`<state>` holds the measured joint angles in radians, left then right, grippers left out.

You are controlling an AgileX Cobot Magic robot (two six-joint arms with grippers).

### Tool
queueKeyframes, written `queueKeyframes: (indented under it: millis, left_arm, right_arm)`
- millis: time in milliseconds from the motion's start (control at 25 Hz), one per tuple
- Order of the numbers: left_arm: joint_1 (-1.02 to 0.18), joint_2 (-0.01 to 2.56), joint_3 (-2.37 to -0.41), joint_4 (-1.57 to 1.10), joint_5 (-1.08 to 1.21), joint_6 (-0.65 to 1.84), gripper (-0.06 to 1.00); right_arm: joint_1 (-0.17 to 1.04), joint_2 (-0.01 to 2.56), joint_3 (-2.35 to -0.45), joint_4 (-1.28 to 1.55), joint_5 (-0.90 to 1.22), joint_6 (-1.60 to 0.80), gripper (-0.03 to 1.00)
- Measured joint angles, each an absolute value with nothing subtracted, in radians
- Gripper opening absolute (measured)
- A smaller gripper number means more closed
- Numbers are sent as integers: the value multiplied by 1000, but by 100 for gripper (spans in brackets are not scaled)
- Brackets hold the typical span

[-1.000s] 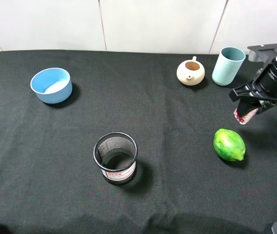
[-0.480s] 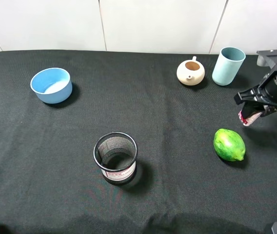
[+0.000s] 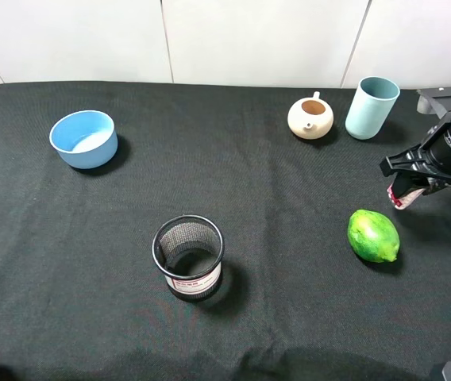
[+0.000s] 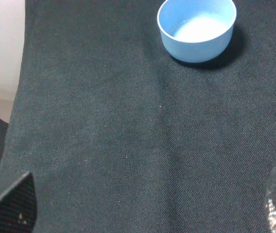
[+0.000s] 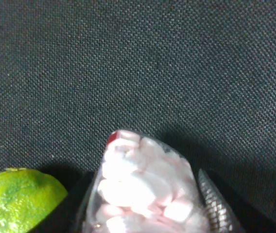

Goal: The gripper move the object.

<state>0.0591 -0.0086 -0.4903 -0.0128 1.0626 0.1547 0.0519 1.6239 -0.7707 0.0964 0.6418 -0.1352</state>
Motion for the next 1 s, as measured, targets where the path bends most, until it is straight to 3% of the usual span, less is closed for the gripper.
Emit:
queueKeyframes:
  millis: [1000]
  left_arm:
    - [59, -9, -490, -13, 1063, 155, 99]
  right_arm:
    - [52, 1686, -771, 90, 615, -135, 32]
